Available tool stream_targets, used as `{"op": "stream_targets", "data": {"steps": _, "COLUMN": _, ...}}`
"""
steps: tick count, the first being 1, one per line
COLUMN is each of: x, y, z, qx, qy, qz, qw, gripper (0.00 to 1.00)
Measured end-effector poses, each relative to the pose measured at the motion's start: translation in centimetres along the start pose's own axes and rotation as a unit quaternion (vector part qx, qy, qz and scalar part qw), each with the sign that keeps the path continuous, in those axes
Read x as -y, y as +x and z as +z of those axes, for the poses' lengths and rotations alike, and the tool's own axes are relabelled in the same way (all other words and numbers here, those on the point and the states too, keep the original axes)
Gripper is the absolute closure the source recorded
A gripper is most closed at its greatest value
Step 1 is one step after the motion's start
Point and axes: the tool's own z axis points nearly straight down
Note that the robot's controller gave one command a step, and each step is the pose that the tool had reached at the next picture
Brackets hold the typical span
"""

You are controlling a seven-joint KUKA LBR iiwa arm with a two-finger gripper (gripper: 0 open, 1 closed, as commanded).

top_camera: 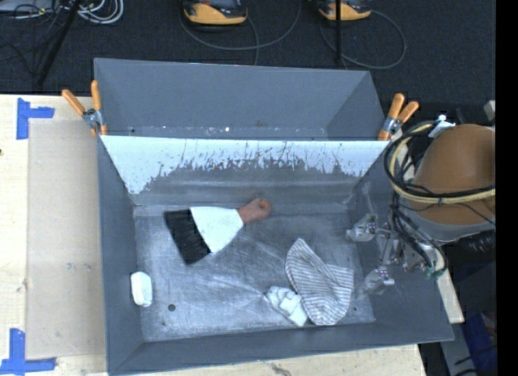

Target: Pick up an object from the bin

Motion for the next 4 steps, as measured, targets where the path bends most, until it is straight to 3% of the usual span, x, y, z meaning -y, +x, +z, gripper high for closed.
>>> {"op": "stream_targets", "data": {"steps": 1, "x": 2.0, "y": -1.8, "z": 0.2, "qx": 0.0031, "qy": 0.001, "qz": -0.069, "qw": 0.9976, "gripper": 0.00}}
{"op": "stream_targets", "data": {"steps": 2, "x": 0.7, "y": 0.7, "z": 5.9, "qx": 0.0037, "qy": 0.001, "qz": -0.151, "qw": 0.9885, "gripper": 0.00}}
{"op": "stream_targets", "data": {"steps": 3, "x": 1.4, "y": 2.7, "z": 8.2, "qx": -0.0007, "qy": 0.002, "qz": -0.364, "qw": 0.9315, "gripper": 1.00}}
{"op": "stream_targets", "data": {"steps": 4, "x": 1.4, "y": 2.7, "z": 8.2, "qx": -0.0007, "qy": 0.002, "qz": -0.364, "qw": 0.9314, "gripper": 1.00}}
